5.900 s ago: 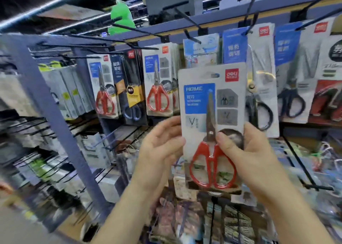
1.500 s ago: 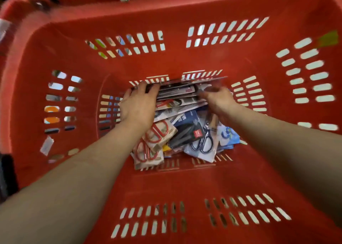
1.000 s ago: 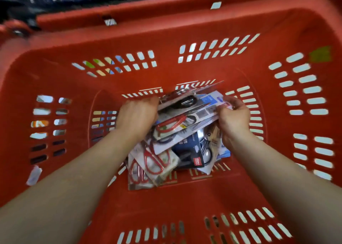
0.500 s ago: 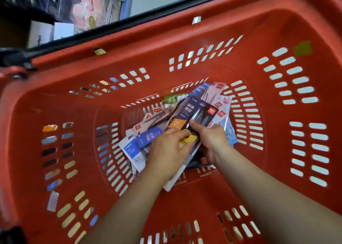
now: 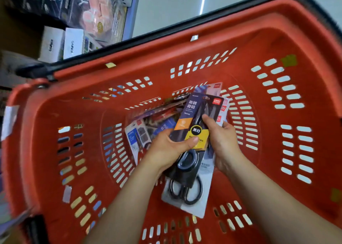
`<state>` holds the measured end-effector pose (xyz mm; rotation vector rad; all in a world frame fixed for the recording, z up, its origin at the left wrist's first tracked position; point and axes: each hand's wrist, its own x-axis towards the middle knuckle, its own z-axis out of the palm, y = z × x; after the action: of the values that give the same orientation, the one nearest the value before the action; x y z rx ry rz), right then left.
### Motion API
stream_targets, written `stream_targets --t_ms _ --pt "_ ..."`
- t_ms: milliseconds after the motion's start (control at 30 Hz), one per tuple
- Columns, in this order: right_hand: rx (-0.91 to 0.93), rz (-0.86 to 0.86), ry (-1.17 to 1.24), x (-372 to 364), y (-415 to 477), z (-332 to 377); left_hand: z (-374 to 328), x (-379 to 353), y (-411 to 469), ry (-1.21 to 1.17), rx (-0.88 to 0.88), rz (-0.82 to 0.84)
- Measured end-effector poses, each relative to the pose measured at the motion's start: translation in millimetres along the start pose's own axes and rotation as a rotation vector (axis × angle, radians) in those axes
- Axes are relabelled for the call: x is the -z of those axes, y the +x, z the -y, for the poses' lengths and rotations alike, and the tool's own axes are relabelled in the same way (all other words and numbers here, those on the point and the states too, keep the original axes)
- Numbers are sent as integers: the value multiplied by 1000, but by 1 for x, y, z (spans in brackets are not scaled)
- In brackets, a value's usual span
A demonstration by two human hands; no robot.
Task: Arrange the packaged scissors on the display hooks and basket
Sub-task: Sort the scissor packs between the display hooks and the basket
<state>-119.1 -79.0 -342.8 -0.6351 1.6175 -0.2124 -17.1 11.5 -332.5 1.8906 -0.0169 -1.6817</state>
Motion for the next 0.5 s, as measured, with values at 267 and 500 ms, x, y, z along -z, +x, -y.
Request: stream_targets --t_ms 267,500 --pt "-36 36 39 27 -57 26 -20 -5 -57 -103 7 -12" --pt "124 -109 -45 48 -100 28 -34 5 -102 -240 93 -59"
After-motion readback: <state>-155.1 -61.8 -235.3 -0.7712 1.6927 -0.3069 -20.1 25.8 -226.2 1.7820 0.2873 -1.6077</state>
